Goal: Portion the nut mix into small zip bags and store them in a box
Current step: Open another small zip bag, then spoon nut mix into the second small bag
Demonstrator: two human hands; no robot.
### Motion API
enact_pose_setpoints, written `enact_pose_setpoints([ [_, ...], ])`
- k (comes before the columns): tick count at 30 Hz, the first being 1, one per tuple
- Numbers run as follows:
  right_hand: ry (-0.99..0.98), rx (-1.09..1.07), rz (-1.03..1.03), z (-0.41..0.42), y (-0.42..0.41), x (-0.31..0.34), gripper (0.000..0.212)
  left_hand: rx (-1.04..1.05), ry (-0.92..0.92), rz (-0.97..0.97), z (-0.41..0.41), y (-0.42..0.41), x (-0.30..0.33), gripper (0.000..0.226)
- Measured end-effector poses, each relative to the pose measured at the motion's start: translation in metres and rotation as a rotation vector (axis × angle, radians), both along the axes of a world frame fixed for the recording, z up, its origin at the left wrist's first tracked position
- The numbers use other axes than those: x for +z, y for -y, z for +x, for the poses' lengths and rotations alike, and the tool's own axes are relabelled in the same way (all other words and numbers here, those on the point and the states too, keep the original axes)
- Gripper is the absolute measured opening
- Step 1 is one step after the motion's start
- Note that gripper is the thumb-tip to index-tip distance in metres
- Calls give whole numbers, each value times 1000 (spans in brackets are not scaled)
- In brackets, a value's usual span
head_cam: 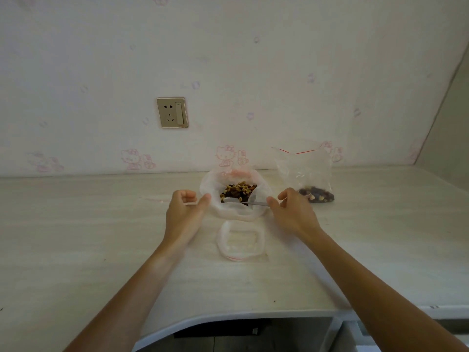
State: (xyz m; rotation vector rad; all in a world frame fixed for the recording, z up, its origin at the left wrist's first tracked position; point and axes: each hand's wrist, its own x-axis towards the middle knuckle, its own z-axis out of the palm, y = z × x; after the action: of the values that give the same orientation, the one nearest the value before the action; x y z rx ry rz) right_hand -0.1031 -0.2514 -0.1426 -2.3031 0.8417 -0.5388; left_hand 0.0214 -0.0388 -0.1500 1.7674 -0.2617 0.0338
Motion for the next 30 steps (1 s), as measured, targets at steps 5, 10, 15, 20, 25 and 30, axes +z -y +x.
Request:
enact_pose_setpoints([
  [5, 79, 94, 237, 15, 6, 2, 30, -73, -52, 84, 19, 22, 4, 69],
  [10, 420, 239, 919, 25, 5, 12, 14, -74, 1, 122, 30, 43, -3, 43],
  [15, 502, 304, 915, 46, -6, 8, 21, -55, 155, 69, 32, 44, -14, 37],
  [20, 571, 308, 428, 46, -2, 9, 22, -89, 202, -5, 31, 44, -12, 26],
  [25, 575, 249, -100, 37, 4, 15, 28, -136, 223, -86, 26, 41, -7, 13],
  [30, 580, 212, -243, 37, 2, 15, 32, -221, 56, -241, 26, 44, -4, 13],
])
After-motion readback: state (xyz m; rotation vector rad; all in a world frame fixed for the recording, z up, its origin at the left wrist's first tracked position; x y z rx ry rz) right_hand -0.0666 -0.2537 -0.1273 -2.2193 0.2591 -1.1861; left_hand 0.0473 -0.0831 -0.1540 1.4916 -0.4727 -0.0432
